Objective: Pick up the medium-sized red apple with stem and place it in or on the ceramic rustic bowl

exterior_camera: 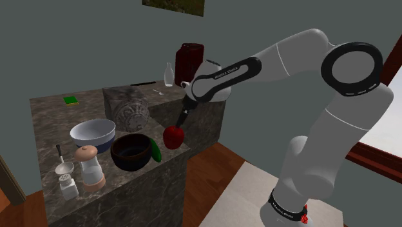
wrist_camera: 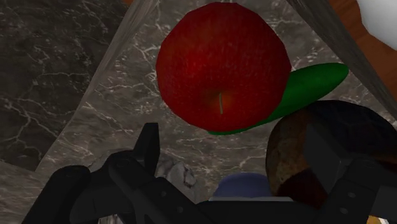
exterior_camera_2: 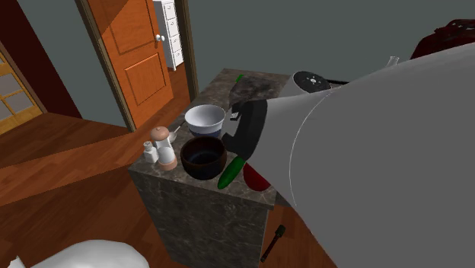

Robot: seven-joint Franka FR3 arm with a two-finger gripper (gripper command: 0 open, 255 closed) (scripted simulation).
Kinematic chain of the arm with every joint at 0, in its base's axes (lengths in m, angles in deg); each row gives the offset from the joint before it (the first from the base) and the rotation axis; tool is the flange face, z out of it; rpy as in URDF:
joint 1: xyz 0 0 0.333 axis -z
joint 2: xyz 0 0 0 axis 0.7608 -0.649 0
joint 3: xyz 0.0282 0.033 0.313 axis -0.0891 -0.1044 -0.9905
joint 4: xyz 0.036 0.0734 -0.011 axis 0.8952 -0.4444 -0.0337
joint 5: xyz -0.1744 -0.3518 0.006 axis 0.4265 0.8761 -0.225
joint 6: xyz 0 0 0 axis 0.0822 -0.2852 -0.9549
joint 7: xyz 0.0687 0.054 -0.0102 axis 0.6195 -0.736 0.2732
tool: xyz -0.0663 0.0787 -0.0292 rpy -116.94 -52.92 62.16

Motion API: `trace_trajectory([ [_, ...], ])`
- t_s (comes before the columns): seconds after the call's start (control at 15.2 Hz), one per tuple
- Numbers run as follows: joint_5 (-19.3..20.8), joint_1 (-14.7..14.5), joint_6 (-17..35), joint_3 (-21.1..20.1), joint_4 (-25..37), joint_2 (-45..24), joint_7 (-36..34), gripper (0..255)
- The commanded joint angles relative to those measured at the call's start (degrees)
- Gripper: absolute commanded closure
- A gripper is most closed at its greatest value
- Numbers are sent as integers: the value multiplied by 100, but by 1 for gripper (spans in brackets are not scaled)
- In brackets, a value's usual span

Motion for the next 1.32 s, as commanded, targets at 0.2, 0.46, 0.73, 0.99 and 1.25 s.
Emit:
trace_trajectory([
  [0.2, -312, -109, 404, 34, 37, -425, 286, 0],
  [0.46, -469, -150, 566, 34, 66, -627, 399, 0],
  [0.73, -470, -150, 565, 34, 66, -627, 400, 0],
  [0.99, -469, -149, 564, 34, 66, -627, 399, 255],
  [1.25, -466, -149, 567, 34, 55, -618, 398, 255],
])
